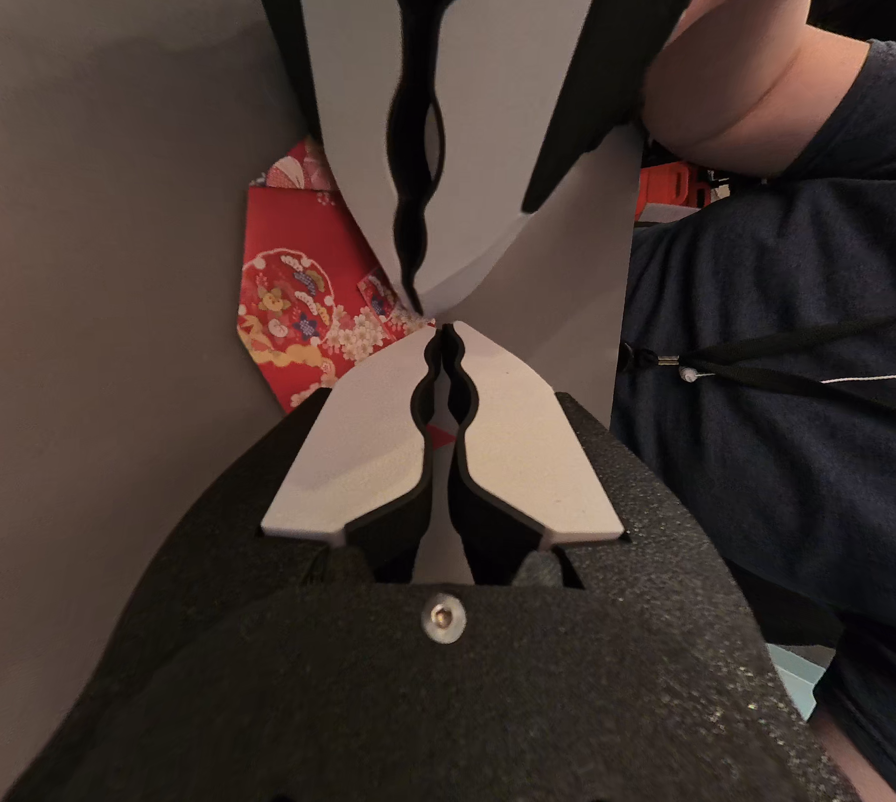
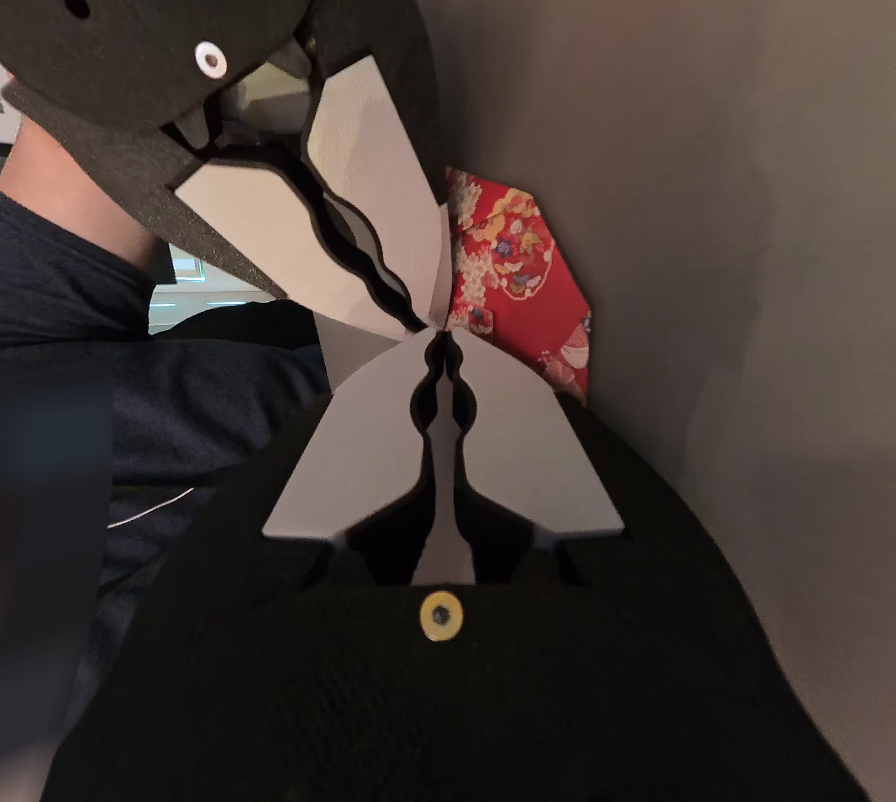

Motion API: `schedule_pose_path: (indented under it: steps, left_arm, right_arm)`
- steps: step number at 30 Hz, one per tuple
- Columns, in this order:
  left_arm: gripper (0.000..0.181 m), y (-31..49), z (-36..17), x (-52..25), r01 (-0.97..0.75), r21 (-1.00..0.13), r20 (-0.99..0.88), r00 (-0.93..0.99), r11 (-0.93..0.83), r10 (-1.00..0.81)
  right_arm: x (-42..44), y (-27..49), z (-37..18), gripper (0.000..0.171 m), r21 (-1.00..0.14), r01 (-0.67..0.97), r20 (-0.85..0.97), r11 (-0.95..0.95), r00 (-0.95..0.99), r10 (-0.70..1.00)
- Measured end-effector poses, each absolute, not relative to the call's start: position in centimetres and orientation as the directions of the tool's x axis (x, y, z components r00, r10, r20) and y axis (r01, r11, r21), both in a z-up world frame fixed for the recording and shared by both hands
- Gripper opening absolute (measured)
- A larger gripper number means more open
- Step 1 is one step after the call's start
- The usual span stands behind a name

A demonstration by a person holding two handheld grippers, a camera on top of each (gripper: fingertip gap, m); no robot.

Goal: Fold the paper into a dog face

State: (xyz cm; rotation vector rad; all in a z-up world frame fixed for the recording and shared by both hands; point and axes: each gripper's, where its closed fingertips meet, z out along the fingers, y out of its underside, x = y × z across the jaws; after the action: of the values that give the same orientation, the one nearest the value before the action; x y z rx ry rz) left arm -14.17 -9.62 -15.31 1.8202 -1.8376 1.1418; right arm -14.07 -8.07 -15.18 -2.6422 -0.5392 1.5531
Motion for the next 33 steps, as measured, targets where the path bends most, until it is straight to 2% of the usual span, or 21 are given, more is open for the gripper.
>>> schedule_pose_path:
  steps: [1,8,24,27,30,33]
  left_arm:
    - [0.000,-9.6,-15.3,-14.2,-0.940,-0.314,0.711,-0.141,-0.132,-0.688]
    - [0.000,-9.6,-15.3,-14.2,-0.943,-0.311,0.705,-0.143,-0.121,-0.694]
    - [0.000,-9.6,-15.3,-14.2,-0.950,-0.296,0.700,-0.146,-0.097,-0.699]
    - [0.000,-9.6,-15.3,-14.2,-0.951,-0.295,0.700,-0.148,-0.095,-0.698]
    - [0.000,-9.6,-15.3,-14.2,-0.952,-0.293,0.699,-0.152,-0.086,-0.699]
    - [0.000,-9.6,-15.3,-14.2,-0.953,-0.293,0.692,-0.157,-0.075,-0.704]
  right_arm:
    - [-14.1,-8.3,-15.2,0.001,-0.192,0.286,-0.842,-0.939,0.442,0.307]
    - [-14.6,-10.2,-15.2,0.001,-0.122,0.365,-0.861,-0.923,0.423,0.282]
    - [-11.3,-11.8,-15.4,0.001,-0.072,0.408,-0.836,-0.910,0.472,0.278]
    - [-11.3,-11.7,-15.4,0.001,-0.101,0.414,-0.835,-0.905,0.459,0.303]
    - [-12.8,-10.7,-13.5,0.001,-0.190,0.365,-0.878,-0.912,0.353,0.324]
    - [-13.4,-9.8,-14.5,0.001,-0.192,0.372,-0.842,-0.908,0.413,0.348]
